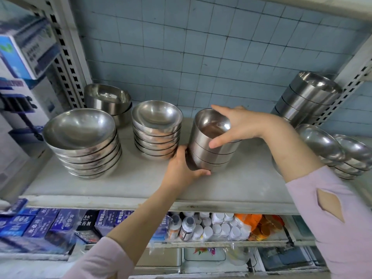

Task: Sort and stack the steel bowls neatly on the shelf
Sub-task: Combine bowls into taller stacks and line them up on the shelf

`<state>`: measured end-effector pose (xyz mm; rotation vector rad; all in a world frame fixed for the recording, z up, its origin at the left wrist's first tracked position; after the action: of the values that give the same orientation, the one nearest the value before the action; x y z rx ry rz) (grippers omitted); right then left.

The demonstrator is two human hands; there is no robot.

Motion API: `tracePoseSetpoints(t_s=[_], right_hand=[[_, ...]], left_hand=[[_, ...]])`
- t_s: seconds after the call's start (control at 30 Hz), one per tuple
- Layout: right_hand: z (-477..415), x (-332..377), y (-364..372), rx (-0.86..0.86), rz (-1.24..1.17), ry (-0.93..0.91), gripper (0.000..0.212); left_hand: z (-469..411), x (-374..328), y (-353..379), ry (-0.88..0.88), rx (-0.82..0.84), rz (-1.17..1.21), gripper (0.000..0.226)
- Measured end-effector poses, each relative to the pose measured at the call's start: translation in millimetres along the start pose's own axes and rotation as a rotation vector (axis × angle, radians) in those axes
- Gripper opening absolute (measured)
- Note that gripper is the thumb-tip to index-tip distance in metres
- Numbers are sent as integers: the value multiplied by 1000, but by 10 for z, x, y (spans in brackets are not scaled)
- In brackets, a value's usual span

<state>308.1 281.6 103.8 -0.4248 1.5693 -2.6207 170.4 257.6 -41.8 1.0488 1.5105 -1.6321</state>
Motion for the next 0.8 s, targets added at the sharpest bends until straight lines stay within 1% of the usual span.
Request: tracePoseSetpoints(t_s=[0.1, 0.17, 0.3, 0.37, 0.4, 0.47, 0.5, 0.57, 0.63, 0.7, 0.8], right_hand=[[-6, 13, -9, -4, 24, -24, 123], [-4, 20, -18, -11, 21, -60, 121], [-49, 68, -128, -69, -61, -174, 123], [-82, 170, -291, -151, -92, -251, 114], [-91, 249, -374, -188, -113, -297, 103], [-106, 445, -503, -221, -174, -392, 84], [-126, 563, -548, -219, -194, -437, 80], [-212, 812, -604, -202, -187, -483, 79], [-331, 1085, -637, -162, -172, -498, 87], [-483, 1337, -679, -126, -163, -483, 93], [-790, 1665, -700, -83, -122, -429, 78]], left_hand=[[14, -7, 16, -26, 15, -14, 99], [59, -23, 32, -42, 53, -28, 97], [369, -152, -47, -76, 244, -124, 96], [623, -318, -233, -54, 323, -135, 89], [743, -446, -375, -26, 335, -146, 85], [932, -786, -737, 37, 305, -199, 76], [985, -952, -946, 63, 263, -228, 72], [1034, -1223, -1368, 103, 163, -279, 61], [997, -1363, -1794, 114, 63, -385, 56], [904, -1362, -2212, 80, -22, -516, 57], [617, -1065, -2784, -63, -80, -597, 67]])
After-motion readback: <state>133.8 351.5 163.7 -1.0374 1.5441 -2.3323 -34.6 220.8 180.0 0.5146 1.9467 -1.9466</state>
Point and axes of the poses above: each hand's wrist, its own z-axis away from the middle knuckle, its own y-axis out of the palm, x = y × z, the point moved 10 cm from there along -z, towards the middle knuckle, and after that the axes turned 9 degrees about x, right-handed, at the moved point
